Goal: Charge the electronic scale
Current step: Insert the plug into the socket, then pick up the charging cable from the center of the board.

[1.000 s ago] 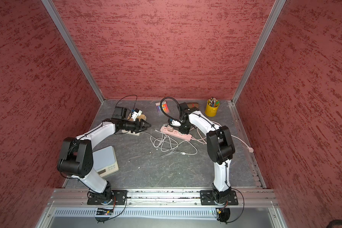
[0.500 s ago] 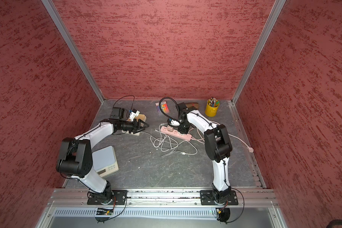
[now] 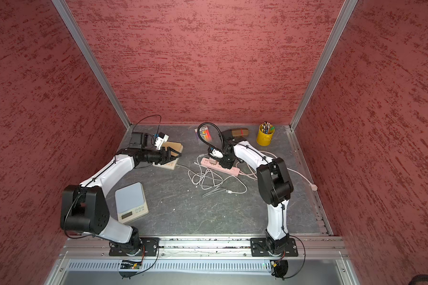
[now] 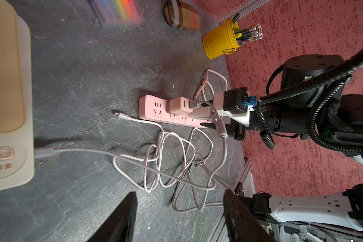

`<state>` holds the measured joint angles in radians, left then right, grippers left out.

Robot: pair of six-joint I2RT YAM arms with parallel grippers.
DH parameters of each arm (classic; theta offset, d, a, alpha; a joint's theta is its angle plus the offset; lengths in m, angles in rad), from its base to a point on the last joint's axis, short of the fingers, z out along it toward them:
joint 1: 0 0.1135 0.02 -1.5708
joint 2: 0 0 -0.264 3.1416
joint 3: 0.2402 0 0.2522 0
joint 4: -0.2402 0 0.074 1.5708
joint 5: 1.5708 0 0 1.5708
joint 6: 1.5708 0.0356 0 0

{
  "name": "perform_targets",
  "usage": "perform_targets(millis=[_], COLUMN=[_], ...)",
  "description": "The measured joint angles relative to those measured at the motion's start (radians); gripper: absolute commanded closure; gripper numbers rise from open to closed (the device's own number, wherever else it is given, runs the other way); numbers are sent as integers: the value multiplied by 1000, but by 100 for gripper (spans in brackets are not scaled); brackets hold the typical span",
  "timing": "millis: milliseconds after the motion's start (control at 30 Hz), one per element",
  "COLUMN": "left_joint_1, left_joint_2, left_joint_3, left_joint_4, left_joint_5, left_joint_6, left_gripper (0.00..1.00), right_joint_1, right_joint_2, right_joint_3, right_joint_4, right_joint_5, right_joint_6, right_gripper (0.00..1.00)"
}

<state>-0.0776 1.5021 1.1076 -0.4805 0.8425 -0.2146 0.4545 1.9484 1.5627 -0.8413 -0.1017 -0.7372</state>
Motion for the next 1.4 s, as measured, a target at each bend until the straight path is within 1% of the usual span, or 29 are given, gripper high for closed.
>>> perform_targets(millis=[133, 233, 333, 400, 467, 500, 533, 567, 633, 700, 833, 933, 1033, 1100, 1267, 1400], left_joint_1=[-3, -31, -107, -178, -277, -329, -388, -444, -552, -637, -787, -868, -917, -928, -919, -893], left_joint_2=[-101, -188, -260, -280, -275, -265, -248, -227, -174, -117, 15, 117, 234, 302, 433, 487], left_joint_3=[0, -8, -16, -16, -9, -2, 10, 24, 63, 101, 171, 186, 210, 237, 344, 389], left_joint_4=[-10, 6, 28, 37, 36, 32, 28, 24, 16, 13, 12, 32, 22, 3, -71, -92], left_joint_5=[-42, -85, -124, -154, -197, -220, -244, -265, -309, -346, -421, -476, -513, -528, -557, -557], left_joint_6=[33, 59, 91, 118, 157, 177, 202, 225, 274, 317, 404, 460, 507, 534, 582, 599], left_gripper=[34, 33, 34, 35, 35, 35, 35, 35, 35, 35, 37, 42, 45, 46, 51, 54], right_joint_1=[5, 8, 7, 6, 6, 5, 2, -2, -22, -57, -154, -229, -292, -319, -333, -337], right_joint_2=[-106, -222, -357, -449, -554, -595, -648, -685, -768, -819, -846, -825, -813, -818, -825, -819], right_joint_3=[-30, -122, -280, -403, -539, -587, -645, -680, -742, -764, -761, -760, -774, -798, -884, -917], right_joint_4=[52, 116, 232, 319, 420, 454, 499, 523, 575, 594, 573, 517, 488, 491, 495, 499], right_joint_5=[-10, -18, -26, -18, 11, 29, 57, 81, 152, 215, 312, 334, 320, 299, 235, 203], right_joint_6=[13, 32, 85, 142, 220, 248, 302, 341, 455, 561, 769, 901, 996, 1042, 1117, 1143], right_gripper=[46, 45, 43, 37, 30, 28, 24, 22, 21, 20, 19, 19, 20, 20, 21, 22])
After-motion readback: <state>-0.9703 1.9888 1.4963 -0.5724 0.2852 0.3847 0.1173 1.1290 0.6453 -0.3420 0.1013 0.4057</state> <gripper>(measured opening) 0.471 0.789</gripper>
